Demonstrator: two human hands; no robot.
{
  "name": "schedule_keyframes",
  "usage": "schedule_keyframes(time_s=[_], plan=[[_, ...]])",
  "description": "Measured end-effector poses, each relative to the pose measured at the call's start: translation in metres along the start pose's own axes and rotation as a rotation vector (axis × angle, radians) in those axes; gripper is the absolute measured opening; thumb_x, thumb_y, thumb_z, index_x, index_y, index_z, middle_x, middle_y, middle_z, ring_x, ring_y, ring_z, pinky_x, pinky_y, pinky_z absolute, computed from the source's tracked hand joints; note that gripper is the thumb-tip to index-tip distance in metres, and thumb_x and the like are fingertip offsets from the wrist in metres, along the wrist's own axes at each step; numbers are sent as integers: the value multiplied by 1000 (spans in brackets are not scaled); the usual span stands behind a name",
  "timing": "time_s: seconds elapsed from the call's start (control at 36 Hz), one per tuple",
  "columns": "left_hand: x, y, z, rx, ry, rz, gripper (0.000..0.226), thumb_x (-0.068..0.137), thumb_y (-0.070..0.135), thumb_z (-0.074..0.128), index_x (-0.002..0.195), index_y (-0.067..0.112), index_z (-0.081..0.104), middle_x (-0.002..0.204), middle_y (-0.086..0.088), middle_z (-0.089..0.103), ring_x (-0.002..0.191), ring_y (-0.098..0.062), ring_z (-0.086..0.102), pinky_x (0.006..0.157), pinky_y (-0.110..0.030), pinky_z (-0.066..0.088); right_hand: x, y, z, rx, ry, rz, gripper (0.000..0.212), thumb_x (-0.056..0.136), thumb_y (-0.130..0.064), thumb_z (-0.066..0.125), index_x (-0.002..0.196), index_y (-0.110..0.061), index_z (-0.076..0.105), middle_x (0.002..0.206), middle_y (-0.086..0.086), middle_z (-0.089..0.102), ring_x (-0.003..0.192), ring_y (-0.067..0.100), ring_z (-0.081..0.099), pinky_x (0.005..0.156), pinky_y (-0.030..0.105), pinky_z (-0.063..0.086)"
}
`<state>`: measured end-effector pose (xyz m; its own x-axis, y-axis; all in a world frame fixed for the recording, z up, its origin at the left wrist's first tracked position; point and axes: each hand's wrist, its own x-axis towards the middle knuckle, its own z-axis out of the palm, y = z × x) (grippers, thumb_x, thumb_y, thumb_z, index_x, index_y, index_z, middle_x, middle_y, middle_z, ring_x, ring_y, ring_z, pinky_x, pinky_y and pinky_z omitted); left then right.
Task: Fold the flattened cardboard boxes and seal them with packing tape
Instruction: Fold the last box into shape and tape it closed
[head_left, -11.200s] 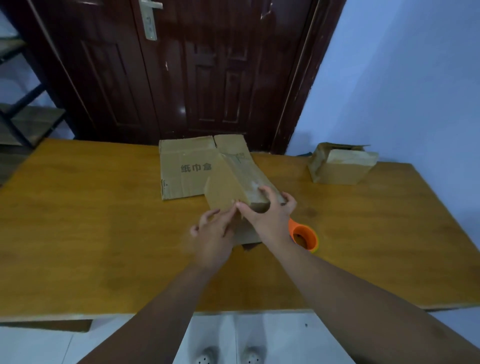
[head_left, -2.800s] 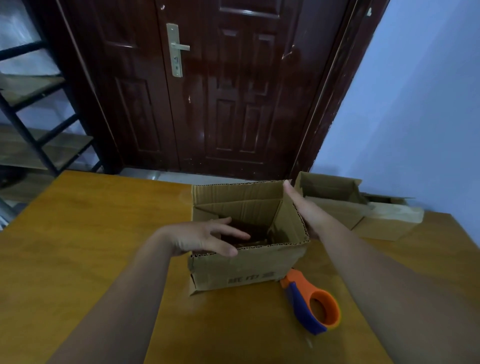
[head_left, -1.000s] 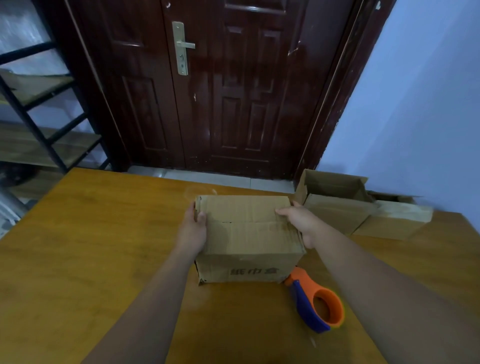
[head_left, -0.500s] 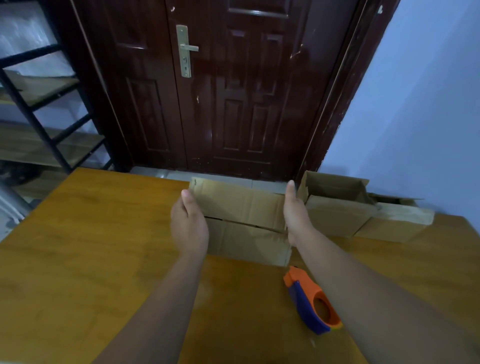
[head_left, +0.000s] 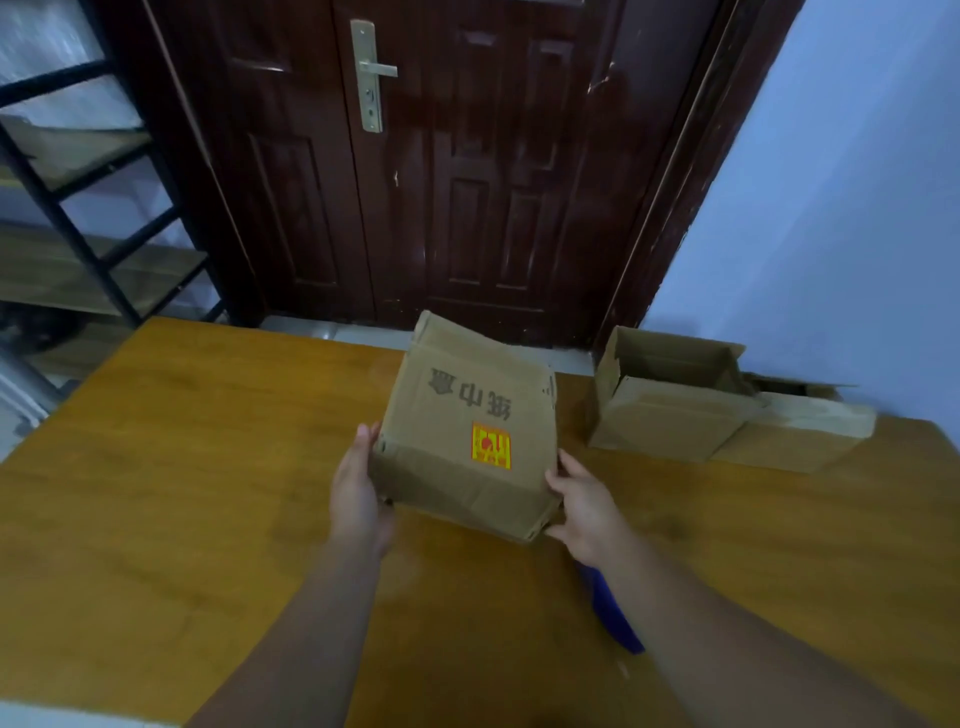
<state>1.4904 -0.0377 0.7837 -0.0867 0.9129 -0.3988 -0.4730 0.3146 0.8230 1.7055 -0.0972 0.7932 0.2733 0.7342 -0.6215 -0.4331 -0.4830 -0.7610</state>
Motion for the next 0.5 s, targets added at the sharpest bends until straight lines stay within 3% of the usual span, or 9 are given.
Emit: schedule_keyframes(time_s=[0.11,0.22,0.31,0.36,0.42,0.44,0.5], plan=[[2,-20,-25,50,47,-25,51,93,51,49,131,18,56,130,-3,59,122,-21,52,90,-39,45,0,9,-7,-51,-35,51,57,95,-12,55,144,-34,36,144,1,42,129,29,43,80,54,52],[4,-33,-45,17,177,-102,46,99,43,43,136,16,48,130,0,51,114,-18,48,96,-40,40,4,4,-5,-309,-115,82,75,91,-17,64,150,-33,22,152,0,33,137,29,35,101,60,40],[6,-41,-54,40,285,-169,21,101,26,42,115,20,57,113,-3,55,94,-16,52,82,-35,43,9,5,-3,-538,-141,61,76,92,-27,63,152,-30,17,158,4,21,142,28,26,112,55,28],[9,-42,-57,113,296,-166,26,100,18,41,121,16,57,108,-6,57,90,-18,52,76,-33,43,12,4,-4,-654,-145,38,77,92,-31,62,152,-26,16,160,4,14,145,27,20,116,53,21],[12,-38,-56,207,303,-164,32,100,9,41,129,11,53,120,-12,57,93,-22,50,74,-33,43,13,0,-4,-722,-139,46,78,90,-32,64,152,-27,17,159,5,20,144,28,22,116,51,21],[14,-37,-56,211,310,-167,29,100,10,42,126,11,54,127,-15,54,96,-24,49,75,-36,43,13,-3,-4,-732,-141,70,80,89,-31,66,152,-29,17,158,5,23,143,29,22,114,51,21],[16,-30,-52,148,284,-235,36,100,37,44,125,13,51,140,-14,47,112,-31,47,88,-50,41,12,-8,-2,-703,-150,145,84,86,-26,69,151,-33,16,157,5,23,143,30,22,112,53,23]])
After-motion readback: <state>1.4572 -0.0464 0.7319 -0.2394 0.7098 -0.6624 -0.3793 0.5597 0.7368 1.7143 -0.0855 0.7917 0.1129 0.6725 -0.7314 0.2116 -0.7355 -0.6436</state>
